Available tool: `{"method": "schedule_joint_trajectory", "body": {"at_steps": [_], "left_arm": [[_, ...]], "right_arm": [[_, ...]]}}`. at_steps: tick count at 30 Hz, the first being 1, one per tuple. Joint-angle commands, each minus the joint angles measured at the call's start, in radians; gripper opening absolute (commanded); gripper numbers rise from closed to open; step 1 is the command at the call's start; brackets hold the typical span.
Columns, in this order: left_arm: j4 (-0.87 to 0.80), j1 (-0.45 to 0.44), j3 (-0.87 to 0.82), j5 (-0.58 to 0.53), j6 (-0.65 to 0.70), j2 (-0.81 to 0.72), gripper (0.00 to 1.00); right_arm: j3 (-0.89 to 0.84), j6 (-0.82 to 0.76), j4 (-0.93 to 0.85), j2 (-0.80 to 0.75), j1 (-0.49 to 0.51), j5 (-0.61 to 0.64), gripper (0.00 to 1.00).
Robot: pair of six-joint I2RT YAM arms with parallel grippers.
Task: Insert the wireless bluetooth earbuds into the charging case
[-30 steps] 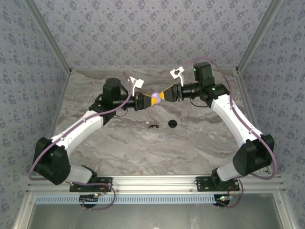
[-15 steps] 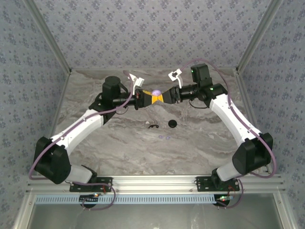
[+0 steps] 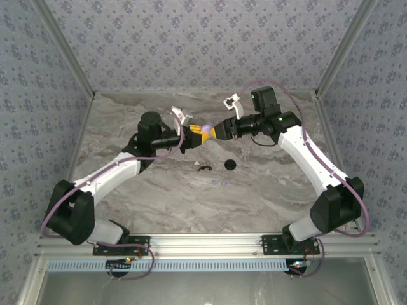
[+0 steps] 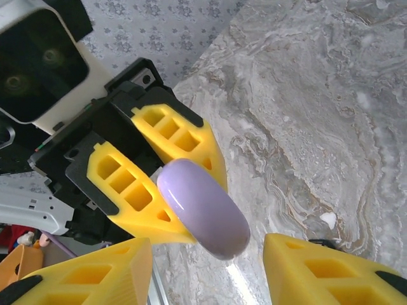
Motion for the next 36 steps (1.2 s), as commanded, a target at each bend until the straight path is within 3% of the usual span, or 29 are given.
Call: {"method": "schedule_joint_trajectory", "body": {"at_steps": [1,18,36], "left_arm": [[0.090,-0.003,-0.013,0.005,0.041,-0.010,0.16],[0.086,-0.020,-0.041,0.032,0.081,-0.048,0.12],[0.093,-0.033,-0.046,0.071,0.092,-0.070,0.10]], "right_arm": [[0.047,-0.029,-0.033,0.002,0.009,0.031,0.51],[0.081,-0.032,-0.066,0.033,0.021,0.077,0.53],[0.101,0.006,-0.083,0.057,0.022,0.243,0.53]]}}
